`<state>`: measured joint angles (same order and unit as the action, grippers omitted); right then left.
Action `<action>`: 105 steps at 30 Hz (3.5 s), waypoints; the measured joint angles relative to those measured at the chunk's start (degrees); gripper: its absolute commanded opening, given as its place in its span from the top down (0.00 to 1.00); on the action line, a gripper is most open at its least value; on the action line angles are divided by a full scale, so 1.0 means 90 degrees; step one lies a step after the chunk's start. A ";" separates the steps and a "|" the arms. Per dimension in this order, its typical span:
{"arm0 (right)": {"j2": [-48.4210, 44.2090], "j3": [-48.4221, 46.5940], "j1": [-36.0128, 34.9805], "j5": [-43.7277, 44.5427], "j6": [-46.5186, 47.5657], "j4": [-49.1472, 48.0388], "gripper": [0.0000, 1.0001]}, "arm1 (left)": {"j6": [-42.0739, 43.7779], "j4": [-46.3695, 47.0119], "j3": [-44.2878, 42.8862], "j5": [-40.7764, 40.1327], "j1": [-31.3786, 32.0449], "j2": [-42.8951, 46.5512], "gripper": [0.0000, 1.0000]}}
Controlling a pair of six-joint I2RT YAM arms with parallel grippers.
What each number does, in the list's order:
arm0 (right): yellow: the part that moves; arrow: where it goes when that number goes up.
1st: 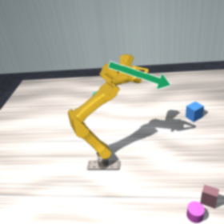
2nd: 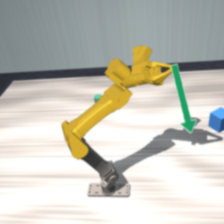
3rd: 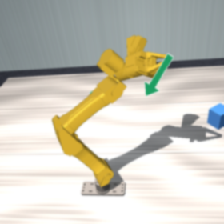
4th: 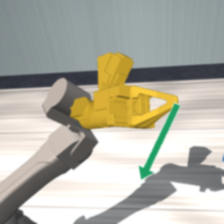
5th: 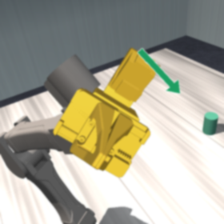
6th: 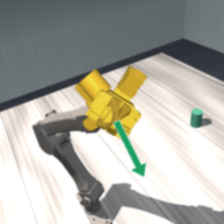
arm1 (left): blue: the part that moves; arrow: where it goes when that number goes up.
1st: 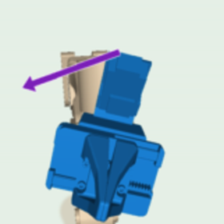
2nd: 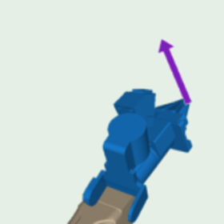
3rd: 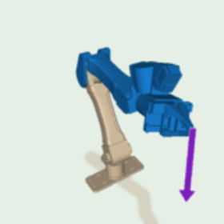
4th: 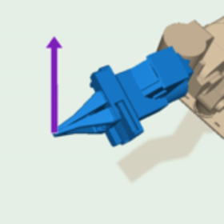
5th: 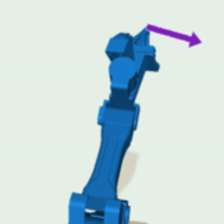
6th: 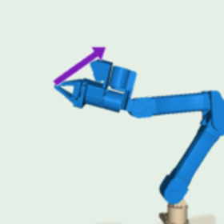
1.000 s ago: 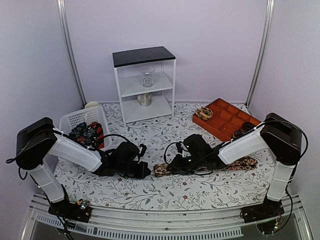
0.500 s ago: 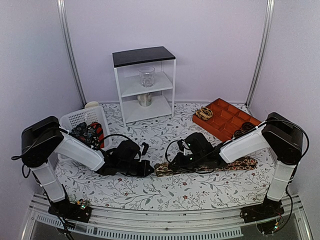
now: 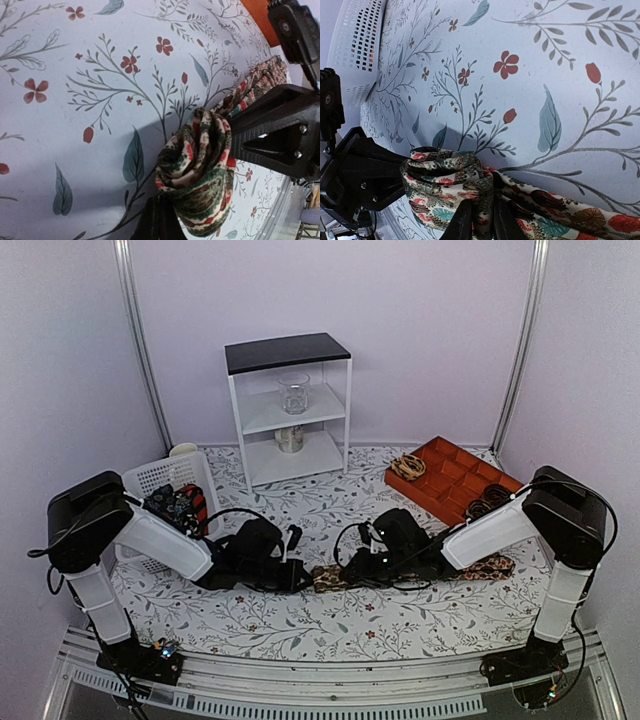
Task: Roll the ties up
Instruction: Roll the tie at the center of the board.
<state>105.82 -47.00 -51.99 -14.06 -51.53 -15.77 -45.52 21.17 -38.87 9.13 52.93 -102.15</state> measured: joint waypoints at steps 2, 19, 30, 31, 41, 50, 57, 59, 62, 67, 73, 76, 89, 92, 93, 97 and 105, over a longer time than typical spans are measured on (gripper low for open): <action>-0.0002 0.0015 0.0002 0.0000 -0.0007 -0.0024 0.83 | -0.0002 0.0024 -0.0022 0.0046 -0.0007 0.0000 1.00; -0.0236 0.0192 0.0087 0.0024 -0.0022 -0.0017 0.74 | -0.0279 0.0493 -0.0172 0.0568 -0.0068 0.0000 1.00; -0.0318 0.0347 0.0119 0.0078 -0.0032 0.0007 0.87 | -0.0364 0.0549 -0.0313 0.0748 -0.0068 -0.0005 1.00; -0.0323 0.0359 0.0119 0.0080 -0.0036 0.0010 0.87 | -0.0379 0.0551 -0.0352 0.0765 -0.0068 -0.0015 1.00; -0.0442 0.0464 0.0240 0.0148 -0.0010 -0.0024 0.89 | -0.0459 0.0571 -0.0673 0.0838 -0.0068 -0.0209 1.00; -0.0442 0.0641 0.0359 0.0041 -0.0010 -0.0233 0.89 | -0.0529 0.0549 -0.0974 0.0906 -0.0017 -0.0437 1.00; -0.0454 0.0775 0.0379 -0.0002 -0.0012 -0.0435 0.85 | -0.0585 0.0529 -0.1241 0.0894 0.0029 -0.0525 1.00; -0.0544 0.0857 0.0396 0.0012 -0.0022 -0.0449 0.84 | -0.0595 0.0525 -0.1311 0.0894 0.0053 -0.0614 1.00; -0.0792 0.1013 0.0444 0.0066 -0.0024 -0.0444 0.81 | -0.0617 0.0512 -0.1404 0.0894 0.0100 -0.0765 1.00; -0.0988 0.1124 0.0488 0.0216 -0.0032 -0.0444 0.75 | -0.0614 0.0420 -0.1683 0.0896 0.0146 -0.0918 1.00; -0.1394 0.1394 0.0544 0.0554 -0.0126 -0.0291 0.66 | -0.0607 0.0374 -0.2055 0.0901 0.0214 -0.1010 1.00; -0.1741 0.1535 0.0639 0.0724 -0.0168 -0.0124 0.60 | -0.0605 0.0376 -0.2203 0.0908 0.0265 -0.1205 1.00; -0.2465 0.1627 0.0743 0.0612 -0.0172 -0.0100 0.55 | -0.0590 0.0321 -0.2662 0.0928 0.0413 -0.1693 1.00; -0.2234 0.1627 0.0743 0.0432 -0.0192 -0.0313 0.56 | -0.0590 0.0323 -0.2739 0.0930 0.0415 -0.1727 1.00; -0.2137 0.1630 0.0743 0.0386 -0.0204 -0.0357 0.57 | -0.0590 0.0325 -0.2754 0.0928 0.0415 -0.1732 1.00; -0.1797 0.1630 0.0743 0.0240 -0.0257 -0.0529 0.65 | -0.0593 0.0245 -0.2756 0.0872 0.0418 -0.1739 1.00; -0.1311 0.1632 0.0743 0.0005 -0.0299 -0.0874 0.75 | -0.0474 0.0143 -0.2562 0.0663 0.0418 -0.1642 0.88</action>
<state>94.02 -32.32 -45.30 -14.02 -54.22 -23.64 -49.78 22.46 -61.93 15.09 56.69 -116.92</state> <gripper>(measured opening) 0.248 0.028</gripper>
